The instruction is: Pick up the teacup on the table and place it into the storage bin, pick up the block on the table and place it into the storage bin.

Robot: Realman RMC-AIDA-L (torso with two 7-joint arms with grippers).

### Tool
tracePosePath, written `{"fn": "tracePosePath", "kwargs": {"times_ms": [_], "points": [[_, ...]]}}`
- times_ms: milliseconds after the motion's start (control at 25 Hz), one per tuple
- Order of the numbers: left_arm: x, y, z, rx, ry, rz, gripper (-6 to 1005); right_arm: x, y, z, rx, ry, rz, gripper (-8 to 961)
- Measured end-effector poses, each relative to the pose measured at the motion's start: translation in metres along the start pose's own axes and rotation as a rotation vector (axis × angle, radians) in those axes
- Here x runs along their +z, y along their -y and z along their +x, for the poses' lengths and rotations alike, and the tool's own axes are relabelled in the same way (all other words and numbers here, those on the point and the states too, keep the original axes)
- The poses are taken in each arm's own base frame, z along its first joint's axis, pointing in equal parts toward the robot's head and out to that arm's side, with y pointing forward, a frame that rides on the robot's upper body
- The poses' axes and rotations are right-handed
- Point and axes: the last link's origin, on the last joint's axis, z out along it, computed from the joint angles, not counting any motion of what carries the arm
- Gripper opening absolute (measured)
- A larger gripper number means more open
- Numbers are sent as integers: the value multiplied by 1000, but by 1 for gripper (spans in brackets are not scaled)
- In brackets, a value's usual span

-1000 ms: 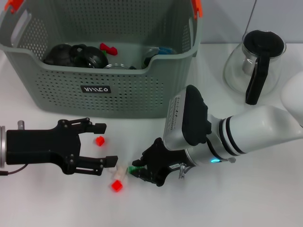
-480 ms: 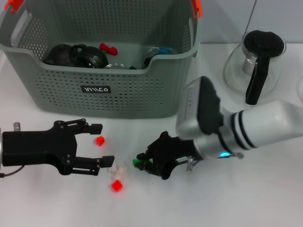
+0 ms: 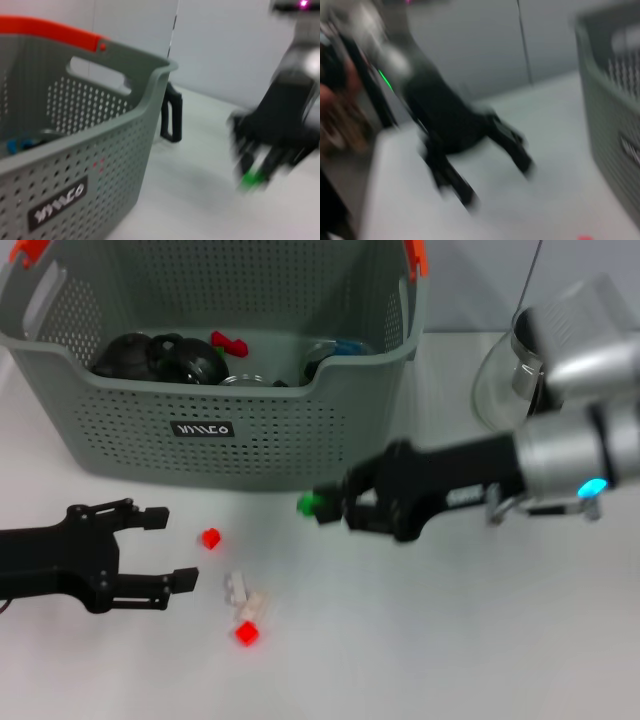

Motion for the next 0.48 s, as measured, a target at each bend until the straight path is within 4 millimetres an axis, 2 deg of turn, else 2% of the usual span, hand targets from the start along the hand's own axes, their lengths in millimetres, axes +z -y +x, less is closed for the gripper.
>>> {"fn": "tracePosePath", "kwargs": {"times_ms": [120,240,320,480], "points": [[-2,1,-5,-3,17,14,908,-26,-7,-35,0,127,-60,153],[-2,2,-7,3,27,22,908,-41,-7,-73,-25,222,-66,153],[-2,3,-7,10,30,23,907,-42,0,-97,-36,258,-41,153],[0,4,-5,35,34,18,907,-25,26,-136,-22,277,64,153]]}}
